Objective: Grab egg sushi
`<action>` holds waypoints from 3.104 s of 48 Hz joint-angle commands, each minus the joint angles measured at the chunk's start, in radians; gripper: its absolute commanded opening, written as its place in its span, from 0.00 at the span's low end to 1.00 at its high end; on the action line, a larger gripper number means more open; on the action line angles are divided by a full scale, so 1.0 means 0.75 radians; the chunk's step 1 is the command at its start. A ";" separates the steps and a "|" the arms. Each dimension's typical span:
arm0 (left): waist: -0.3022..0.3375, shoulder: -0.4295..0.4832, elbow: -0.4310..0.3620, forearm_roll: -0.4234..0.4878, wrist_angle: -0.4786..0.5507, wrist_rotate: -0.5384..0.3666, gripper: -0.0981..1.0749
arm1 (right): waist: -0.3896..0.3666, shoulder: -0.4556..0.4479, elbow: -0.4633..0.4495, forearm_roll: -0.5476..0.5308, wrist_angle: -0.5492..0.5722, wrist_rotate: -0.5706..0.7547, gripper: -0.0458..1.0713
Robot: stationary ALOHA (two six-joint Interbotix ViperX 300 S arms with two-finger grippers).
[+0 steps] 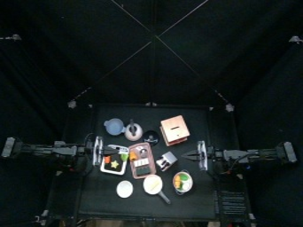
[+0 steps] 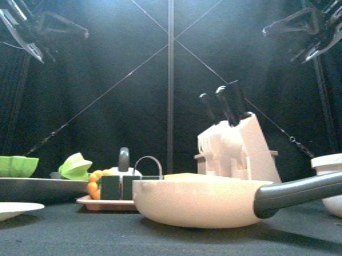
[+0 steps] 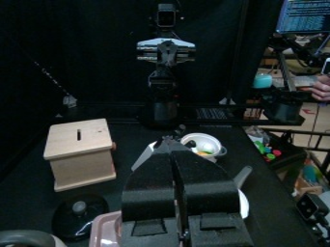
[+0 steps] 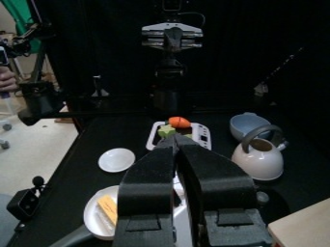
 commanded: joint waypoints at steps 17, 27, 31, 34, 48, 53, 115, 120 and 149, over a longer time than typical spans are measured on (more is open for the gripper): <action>-0.022 0.135 -0.074 -0.094 -0.084 -0.010 0.12 | 0.022 0.295 -0.166 -0.002 -0.033 0.025 0.06; -0.049 0.262 -0.076 -0.094 -0.196 -0.010 0.20 | 0.149 0.515 -0.270 -0.004 -0.057 0.025 0.06; -0.067 0.301 -0.076 -0.092 -0.245 -0.010 0.24 | 0.219 0.614 -0.311 -0.004 -0.067 0.025 0.07; -0.088 0.327 -0.080 -0.090 -0.276 -0.010 0.27 | 0.274 0.697 -0.346 -0.004 -0.076 0.025 0.07; -0.180 0.499 -0.094 -0.094 -0.360 -0.010 0.45 | 0.364 0.976 -0.460 0.004 -0.074 0.027 0.07; -0.209 0.565 -0.108 -0.094 -0.370 -0.012 0.52 | 0.372 1.039 -0.487 0.008 -0.074 0.027 0.07; -0.233 0.738 -0.110 -0.151 -0.472 0.000 0.73 | 0.366 1.454 -0.939 0.035 0.622 0.025 0.81; -0.198 0.716 -0.094 -0.151 -0.472 0.002 0.73 | 0.366 1.466 -0.941 0.020 0.638 0.025 0.81; -0.188 0.603 0.025 -0.157 -0.472 0.000 0.73 | 0.331 1.548 -0.978 -0.129 0.763 0.025 0.75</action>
